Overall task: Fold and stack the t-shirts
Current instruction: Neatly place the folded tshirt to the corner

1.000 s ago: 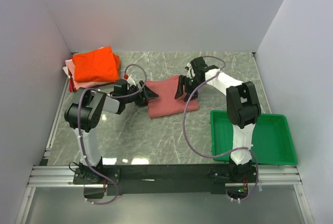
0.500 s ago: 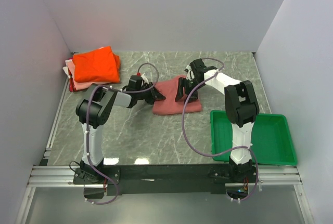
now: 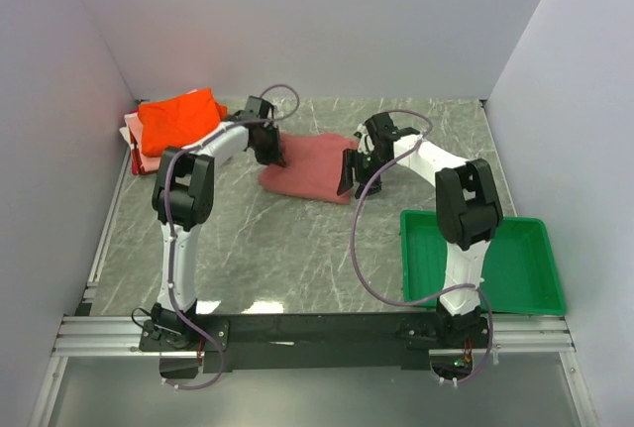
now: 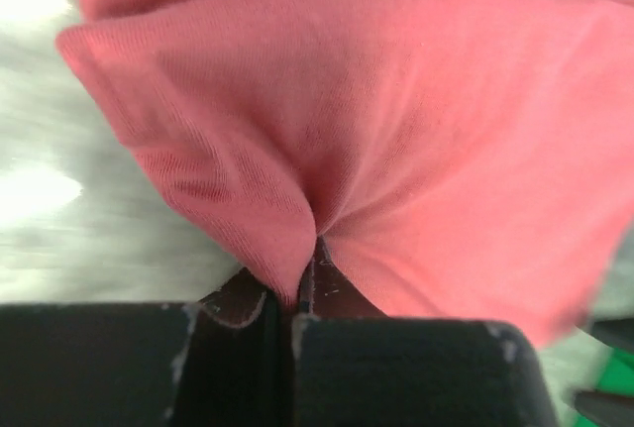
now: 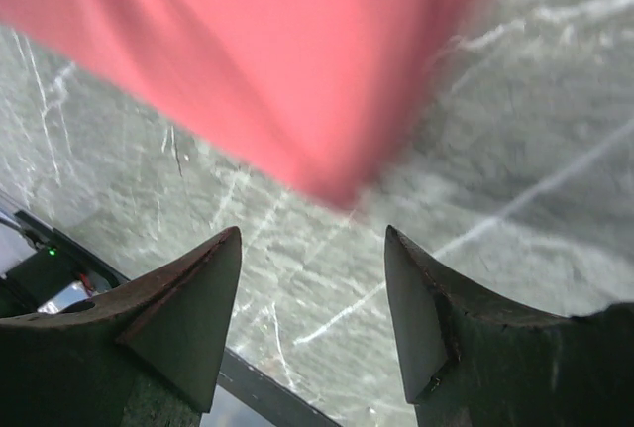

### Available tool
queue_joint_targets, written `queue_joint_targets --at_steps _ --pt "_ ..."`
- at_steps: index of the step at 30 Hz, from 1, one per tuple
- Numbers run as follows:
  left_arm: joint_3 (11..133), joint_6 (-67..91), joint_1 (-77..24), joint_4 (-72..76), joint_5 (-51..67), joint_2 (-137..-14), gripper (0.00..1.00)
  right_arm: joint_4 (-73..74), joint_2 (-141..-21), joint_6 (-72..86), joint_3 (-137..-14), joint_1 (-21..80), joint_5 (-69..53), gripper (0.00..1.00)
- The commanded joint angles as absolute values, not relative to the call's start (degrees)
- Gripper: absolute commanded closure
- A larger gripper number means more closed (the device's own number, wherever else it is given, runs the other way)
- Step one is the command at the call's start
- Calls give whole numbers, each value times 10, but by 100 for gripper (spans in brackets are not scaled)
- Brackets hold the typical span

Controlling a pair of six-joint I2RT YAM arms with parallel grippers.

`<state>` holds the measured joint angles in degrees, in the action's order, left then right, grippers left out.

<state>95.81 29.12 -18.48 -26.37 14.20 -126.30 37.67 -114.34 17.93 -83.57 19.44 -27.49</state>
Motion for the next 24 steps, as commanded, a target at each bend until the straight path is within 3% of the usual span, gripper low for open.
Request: queue_joint_targets --at_steps 1,8,24 --pt "1059 171 -154 -461 50 -1295 100 385 -1096 161 -817 200 -254 34" --pt "1283 103 -125 -615 -31 -1368 100 360 -1075 170 -773 200 -250 34" --pt "1340 50 -91 -565 -8 -1284 100 382 -1085 178 -802 200 -253 34"
